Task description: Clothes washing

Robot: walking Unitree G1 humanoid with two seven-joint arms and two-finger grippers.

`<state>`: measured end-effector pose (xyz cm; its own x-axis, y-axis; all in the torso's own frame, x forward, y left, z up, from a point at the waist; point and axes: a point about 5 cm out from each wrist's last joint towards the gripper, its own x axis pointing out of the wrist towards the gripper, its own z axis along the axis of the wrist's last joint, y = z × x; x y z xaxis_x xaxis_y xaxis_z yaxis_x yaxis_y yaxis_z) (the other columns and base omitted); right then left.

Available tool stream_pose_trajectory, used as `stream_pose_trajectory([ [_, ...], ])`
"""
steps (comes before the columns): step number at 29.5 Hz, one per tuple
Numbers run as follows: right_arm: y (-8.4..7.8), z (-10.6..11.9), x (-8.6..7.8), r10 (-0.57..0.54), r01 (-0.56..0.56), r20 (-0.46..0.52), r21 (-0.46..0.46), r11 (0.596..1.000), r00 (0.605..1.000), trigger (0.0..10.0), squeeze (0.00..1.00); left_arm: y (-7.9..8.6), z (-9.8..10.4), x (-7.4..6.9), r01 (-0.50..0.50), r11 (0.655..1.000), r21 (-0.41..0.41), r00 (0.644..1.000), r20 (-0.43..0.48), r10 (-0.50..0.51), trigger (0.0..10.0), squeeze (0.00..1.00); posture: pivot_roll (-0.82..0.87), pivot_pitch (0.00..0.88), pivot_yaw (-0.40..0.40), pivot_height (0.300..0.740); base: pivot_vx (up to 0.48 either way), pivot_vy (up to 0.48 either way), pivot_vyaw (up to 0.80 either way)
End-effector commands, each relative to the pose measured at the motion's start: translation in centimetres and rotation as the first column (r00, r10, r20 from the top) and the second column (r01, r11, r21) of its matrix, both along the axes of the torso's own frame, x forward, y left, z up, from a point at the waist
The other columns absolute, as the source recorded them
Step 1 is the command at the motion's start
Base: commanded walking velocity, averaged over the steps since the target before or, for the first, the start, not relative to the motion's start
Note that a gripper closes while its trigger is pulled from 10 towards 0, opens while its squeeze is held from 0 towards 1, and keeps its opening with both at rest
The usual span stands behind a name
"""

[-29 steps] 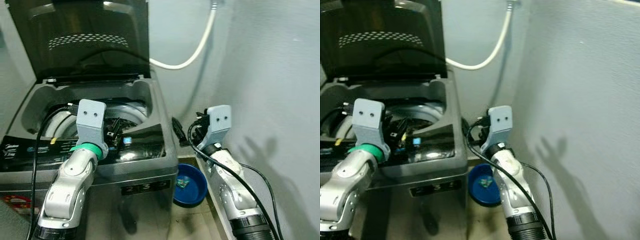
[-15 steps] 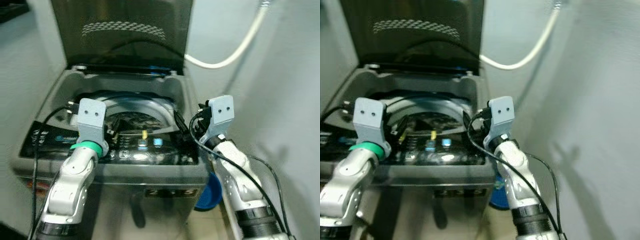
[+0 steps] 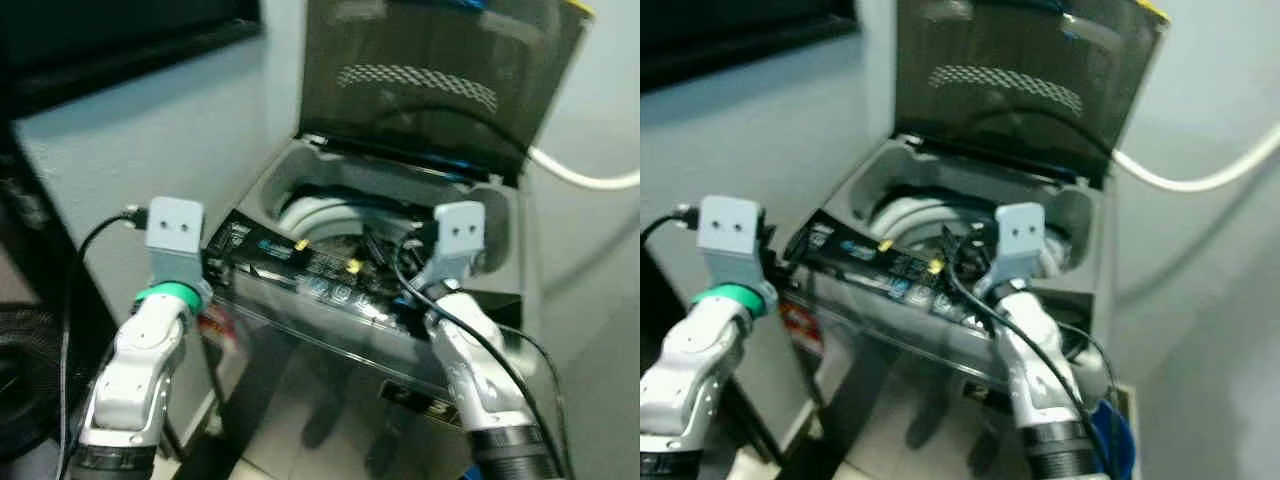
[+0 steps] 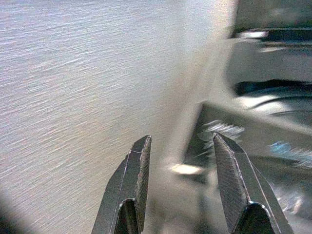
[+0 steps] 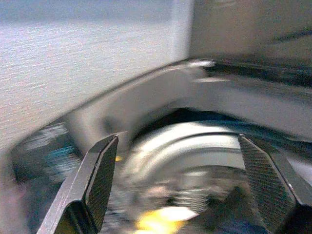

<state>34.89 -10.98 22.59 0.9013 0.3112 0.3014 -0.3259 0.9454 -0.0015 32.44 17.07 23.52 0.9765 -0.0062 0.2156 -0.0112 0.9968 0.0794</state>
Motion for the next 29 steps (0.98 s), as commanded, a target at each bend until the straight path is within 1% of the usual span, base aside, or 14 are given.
stream_pose_trajectory([
  [1, -0.1, -0.4, 0.0, -0.003, 0.003, -0.011, 0.001, 1.000, 1.000, 10.0, 0.00, 0.0, -0.6, -0.1, -0.001, 1.000, -0.005, 1.000, -0.015, 0.001, 10.0, 0.00, 0.03, 0.062, 0.023, 0.740, 0.000, 0.000, 0.80],
  [5, -0.2, -0.6, -0.1, -0.001, 0.001, -0.013, -0.011, 1.000, 1.000, 10.0, 0.00, 0.5, -0.8, -0.4, -0.035, 0.999, -0.010, 0.999, -0.014, 0.035, 10.0, 0.00, 0.03, 0.057, 0.016, 0.740, 0.000, 0.000, 0.80],
  [7, -0.4, -0.8, -0.2, -0.002, 0.002, -0.013, -0.014, 1.000, 1.000, 10.0, 0.00, 1.0, 0.0, -0.7, -0.052, 0.999, -0.007, 0.998, 0.033, 0.052, 10.0, 0.00, 0.04, 0.051, 0.012, 0.740, 0.000, 0.000, 0.80],
  [11, -0.4, -0.8, -0.3, -0.003, 0.003, -0.012, -0.013, 1.000, 1.000, 10.0, 0.00, 1.1, 0.3, -0.8, -0.056, 0.998, -0.001, 0.997, 0.050, 0.056, 10.0, 0.00, 0.04, 0.051, 0.012, 0.740, 0.000, 0.000, 0.80],
  [14, -0.4, -0.6, -0.3, -0.001, 0.001, -0.002, -0.006, 1.000, 1.000, 10.0, 0.00, 1.4, 0.9, -0.9, -0.061, 0.998, -0.008, 0.994, 0.093, 0.061, 10.0, 0.00, 0.04, 0.045, 0.013, 0.740, 0.000, 0.000, 0.80],
  [16, -0.3, -0.3, -0.3, 0.001, -0.001, 0.006, 0.000, 1.000, 1.000, 10.0, 0.00, 1.4, 1.1, -0.9, -0.061, 0.998, -0.011, 0.993, 0.103, 0.062, 10.0, 0.00, 0.04, 0.042, 0.011, 0.740, 0.000, 0.000, 0.80],
  [20, -0.3, -0.1, -0.2, 0.002, -0.002, 0.014, 0.004, 1.000, 1.000, 10.0, 0.00, 1.4, 1.0, -0.9, -0.060, 0.998, -0.013, 0.993, 0.102, 0.061, 10.0, 0.00, 0.04, 0.039, 0.008, 0.740, 0.000, 0.000, 0.80],
  [25, -0.3, -0.1, -0.2, 0.002, -0.002, 0.015, 0.002, 1.000, 1.000, 10.0, 0.00, 1.2, 0.7, -1.1, -0.052, 0.999, 0.007, 0.995, 0.089, 0.051, 10.0, 0.00, 0.04, 0.035, 0.005, 0.740, 0.000, 0.000, 0.80],
  [27, -0.4, -0.2, -0.2, 0.002, -0.002, 0.015, 0.000, 1.000, 1.000, 10.0, 0.00, 1.1, 0.3, -1.2, -0.046, 0.999, 0.018, 0.996, 0.078, 0.045, 10.0, 0.00, 0.03, 0.026, 0.002, 0.740, 0.000, 0.000, 0.80],
  [28, -0.5, -0.4, -0.2, 0.002, -0.002, 0.012, -0.003, 1.000, 1.000, 10.0, 0.00, 1.2, -0.3, -1.4, -0.039, 0.999, 0.019, 0.998, 0.059, 0.038, 10.0, 0.00, 0.03, 0.021, 0.000, 0.740, 0.000, 0.000, 0.80],
  [29, -0.5, -0.4, -0.2, 0.002, -0.002, 0.012, -0.003, 1.000, 1.000, 10.0, 0.00, 1.2, -0.3, -1.4, -0.039, 0.999, 0.019, 0.998, 0.059, 0.038, 10.0, 0.00, 0.03, 0.021, 0.000, 0.740, 0.000, 0.000, 0.80],
])
